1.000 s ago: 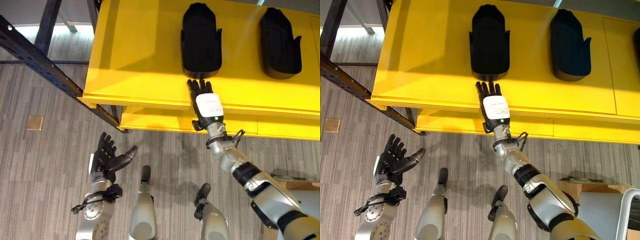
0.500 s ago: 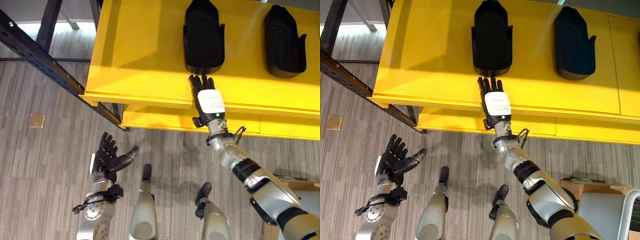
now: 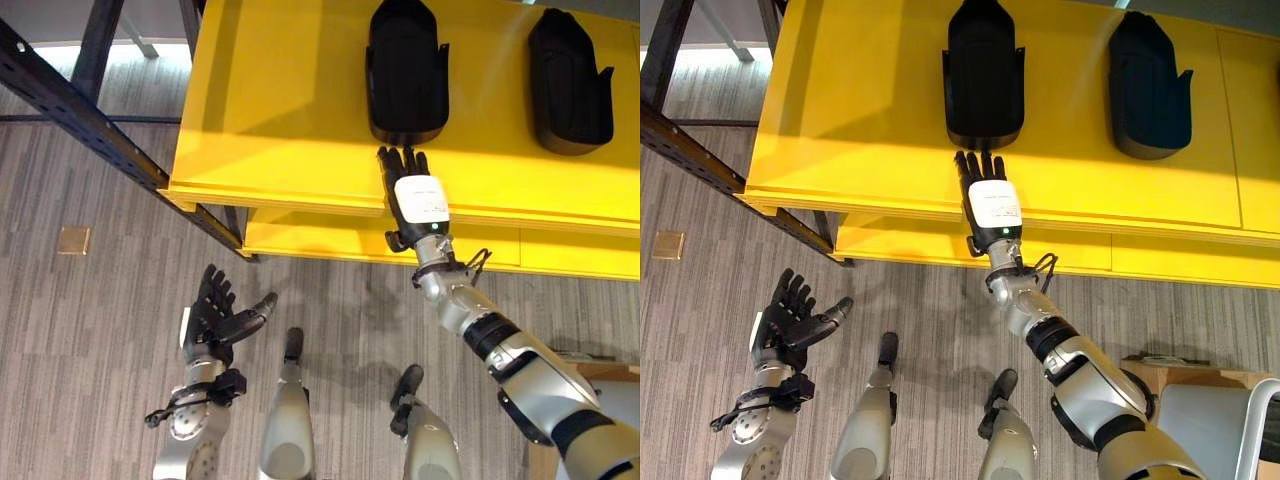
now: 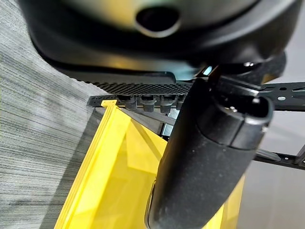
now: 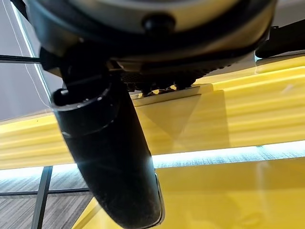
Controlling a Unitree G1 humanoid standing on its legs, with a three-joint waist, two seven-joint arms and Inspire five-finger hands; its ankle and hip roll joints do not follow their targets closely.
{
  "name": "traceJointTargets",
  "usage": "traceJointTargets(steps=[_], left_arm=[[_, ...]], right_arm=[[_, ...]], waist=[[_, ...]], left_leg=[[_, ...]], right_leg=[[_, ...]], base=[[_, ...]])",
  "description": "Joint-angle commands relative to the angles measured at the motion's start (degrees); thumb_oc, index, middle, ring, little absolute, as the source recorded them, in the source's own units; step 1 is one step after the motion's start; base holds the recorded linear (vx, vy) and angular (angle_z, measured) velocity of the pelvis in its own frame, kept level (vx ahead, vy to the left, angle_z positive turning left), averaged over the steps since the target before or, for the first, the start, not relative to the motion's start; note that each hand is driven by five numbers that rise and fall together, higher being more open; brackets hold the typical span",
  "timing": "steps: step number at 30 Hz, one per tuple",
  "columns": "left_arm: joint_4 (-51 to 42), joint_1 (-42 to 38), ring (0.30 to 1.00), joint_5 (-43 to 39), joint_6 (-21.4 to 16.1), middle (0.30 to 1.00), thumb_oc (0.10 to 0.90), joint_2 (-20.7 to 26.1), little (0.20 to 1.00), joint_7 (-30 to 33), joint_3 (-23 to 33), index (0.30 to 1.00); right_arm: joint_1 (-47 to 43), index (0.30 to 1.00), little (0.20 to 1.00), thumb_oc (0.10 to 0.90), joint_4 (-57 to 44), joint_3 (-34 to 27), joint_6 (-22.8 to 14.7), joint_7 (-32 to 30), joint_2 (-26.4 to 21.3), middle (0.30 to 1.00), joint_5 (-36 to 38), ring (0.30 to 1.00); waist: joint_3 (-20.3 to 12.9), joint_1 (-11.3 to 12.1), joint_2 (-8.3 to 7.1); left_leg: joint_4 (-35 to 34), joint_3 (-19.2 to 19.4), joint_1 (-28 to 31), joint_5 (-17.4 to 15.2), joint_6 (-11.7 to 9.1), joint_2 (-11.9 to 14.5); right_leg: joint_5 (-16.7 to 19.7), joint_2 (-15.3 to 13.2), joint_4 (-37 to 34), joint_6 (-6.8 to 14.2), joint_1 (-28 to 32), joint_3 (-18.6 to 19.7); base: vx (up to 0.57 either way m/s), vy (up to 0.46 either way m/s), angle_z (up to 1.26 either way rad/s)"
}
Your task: Move parts from the plastic box to the shelf.
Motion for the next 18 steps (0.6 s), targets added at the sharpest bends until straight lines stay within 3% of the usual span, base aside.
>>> traceJointTargets(steps=[1, 7, 18], left_arm=[[-6.0, -0.7, 1.000, -0.7, -5.8, 1.000, 0.900, 4.9, 1.000, -1.5, 0.5, 1.000], [-5.7, -0.8, 1.000, -0.4, -5.4, 1.000, 0.900, 4.3, 1.000, -1.0, 1.0, 1.000], [-5.6, -0.2, 1.000, 2.2, -4.1, 1.000, 0.900, 3.1, 1.000, 0.4, 4.0, 1.000]], right_arm=[[-5.1, 1.000, 1.000, 0.900, 3.2, 0.4, 0.5, 1.0, 0.0, 1.000, 3.3, 1.000], [-0.6, 1.000, 1.000, 0.900, -1.9, -0.5, -0.3, 1.2, -0.2, 1.000, 4.0, 1.000], [18.4, 1.000, 1.000, 0.900, -26.5, -6.1, -5.3, 4.4, -4.1, 1.000, 6.1, 1.000]], waist=[[0.1, 2.0, -1.32], [-0.3, 1.4, -1.72], [-2.7, -1.9, -3.93]], left_leg=[[-0.1, -1.0, 4.5, -5.8, 0.6, 1.9], [-0.6, -0.9, 4.7, -5.6, 0.4, 2.1], [-1.1, 0.5, 7.1, -5.8, 0.0, 2.9]], right_leg=[[4.4, -4.1, 0.4, 2.2, -1.4, 2.3], [4.4, -3.8, -0.2, 2.2, -0.9, 2.1], [5.1, -2.8, -3.2, 2.8, 1.6, 2.9]], base=[[0.00, 0.000, 0.00], [0.00, 0.000, 0.00], [0.00, 0.000, 0.01]])
